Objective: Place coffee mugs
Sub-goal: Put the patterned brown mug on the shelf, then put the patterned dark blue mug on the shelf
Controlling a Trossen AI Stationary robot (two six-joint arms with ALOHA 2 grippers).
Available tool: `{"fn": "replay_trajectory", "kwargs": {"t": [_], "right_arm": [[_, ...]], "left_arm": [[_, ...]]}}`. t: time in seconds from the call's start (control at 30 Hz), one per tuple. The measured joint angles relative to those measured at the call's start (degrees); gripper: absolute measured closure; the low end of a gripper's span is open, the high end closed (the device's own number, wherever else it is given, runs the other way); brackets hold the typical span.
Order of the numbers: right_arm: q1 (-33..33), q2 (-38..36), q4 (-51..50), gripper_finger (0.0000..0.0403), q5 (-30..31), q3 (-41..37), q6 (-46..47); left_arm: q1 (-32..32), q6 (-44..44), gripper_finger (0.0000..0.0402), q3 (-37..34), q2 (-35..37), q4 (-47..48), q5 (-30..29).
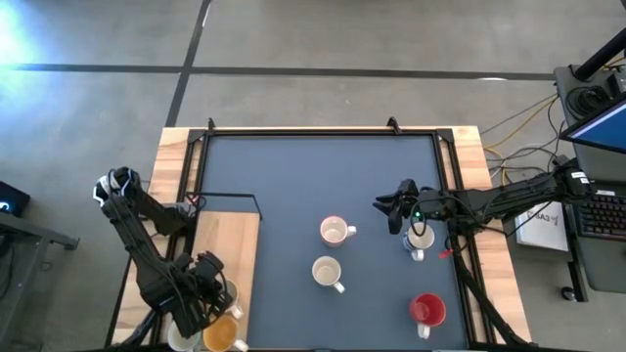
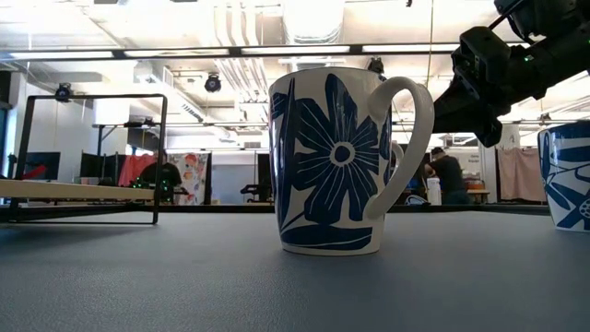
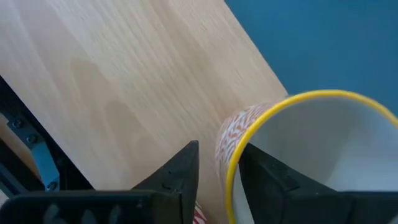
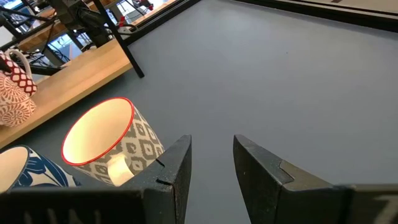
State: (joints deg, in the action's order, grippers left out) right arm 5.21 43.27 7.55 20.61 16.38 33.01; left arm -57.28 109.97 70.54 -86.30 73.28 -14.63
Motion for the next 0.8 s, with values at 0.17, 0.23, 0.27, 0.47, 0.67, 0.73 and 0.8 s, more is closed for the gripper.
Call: {"fn": "replay_trajectory", "kwargs": {"t": [0.17, 0.23, 0.27, 0.47, 0.67, 0.73, 0.8], "right_arm": [[0.0, 0.0, 0.0, 0.0296, 0.0, 0.0, 0.0], [0.0, 0.0, 0.0, 0.0296, 0.0, 0.0, 0.0], [0.0, 0.0, 0.0, 0.0296, 0.0, 0.0, 0.0], [0.0, 0.0, 0.0, 0.0296, 0.0, 0.0, 0.0], [0.0, 0.0, 0.0, 0.0296, 0.0, 0.0, 0.0], [0.0, 0.0, 0.0, 0.0296, 0.0, 0.0, 0.0], [0.0, 0.0, 0.0, 0.0296, 0.0, 0.0, 0.0]], "left_arm": [[1.6, -0.3, 0.0289, 0.0, 1.3, -0.2, -0.5], [2.5, -1.3, 0.0284, 0.0, 2.1, -0.2, -0.4], [3.0, -1.9, 0.0282, 0.2, 2.5, -0.1, -0.5], [7.0, -7.2, 0.0278, 2.5, 4.2, 1.7, -0.5], [11.8, -13.0, 0.0278, 5.6, 4.2, 3.1, -0.5], [13.6, -15.4, 0.0278, 6.4, 4.2, 3.1, -0.5], [15.6, -18.7, 0.0278, 7.0, 4.2, 2.6, -0.8]]}}
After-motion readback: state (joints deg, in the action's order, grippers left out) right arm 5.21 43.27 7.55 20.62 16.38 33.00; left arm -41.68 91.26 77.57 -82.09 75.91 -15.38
